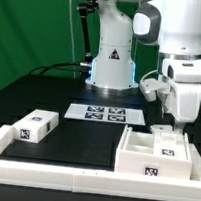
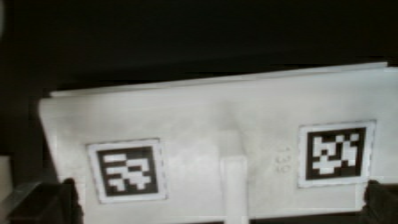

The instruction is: Assemble cabinet

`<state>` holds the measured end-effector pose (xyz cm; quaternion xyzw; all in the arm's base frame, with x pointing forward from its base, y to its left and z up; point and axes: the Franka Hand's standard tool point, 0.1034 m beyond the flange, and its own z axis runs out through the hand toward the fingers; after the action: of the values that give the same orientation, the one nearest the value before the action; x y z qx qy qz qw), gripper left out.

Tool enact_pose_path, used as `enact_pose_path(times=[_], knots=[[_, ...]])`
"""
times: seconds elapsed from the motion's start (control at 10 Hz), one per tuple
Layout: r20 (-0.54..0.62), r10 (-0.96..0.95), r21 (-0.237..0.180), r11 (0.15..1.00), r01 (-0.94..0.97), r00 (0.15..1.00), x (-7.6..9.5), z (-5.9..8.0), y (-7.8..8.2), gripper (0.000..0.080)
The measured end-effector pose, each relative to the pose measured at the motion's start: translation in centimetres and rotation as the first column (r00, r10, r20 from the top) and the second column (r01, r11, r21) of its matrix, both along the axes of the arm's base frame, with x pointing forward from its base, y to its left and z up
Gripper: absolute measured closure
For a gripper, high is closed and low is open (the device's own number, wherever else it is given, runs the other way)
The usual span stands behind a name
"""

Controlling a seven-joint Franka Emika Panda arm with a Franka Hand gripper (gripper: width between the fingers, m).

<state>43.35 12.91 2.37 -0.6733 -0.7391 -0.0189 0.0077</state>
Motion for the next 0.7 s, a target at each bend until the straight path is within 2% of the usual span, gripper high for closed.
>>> enact_pose_path(times=[0.3,0.5,0.6,0.7], knots=[[-0.021,-0.001,0.003,1.0,0.001,1.0,-0.4,-1.1,0.11,0.0002],[-0.023,-0.002,0.003,1.0,0.002,1.0,-0.43,-1.19,0.18,0.0014],[-0.023,-0.002,0.003,1.0,0.002,1.0,-0.43,-1.19,0.18,0.0175],[-0.024,-0.002,0.003,1.0,0.002,1.0,-0.46,-1.24,0.15,0.0376]])
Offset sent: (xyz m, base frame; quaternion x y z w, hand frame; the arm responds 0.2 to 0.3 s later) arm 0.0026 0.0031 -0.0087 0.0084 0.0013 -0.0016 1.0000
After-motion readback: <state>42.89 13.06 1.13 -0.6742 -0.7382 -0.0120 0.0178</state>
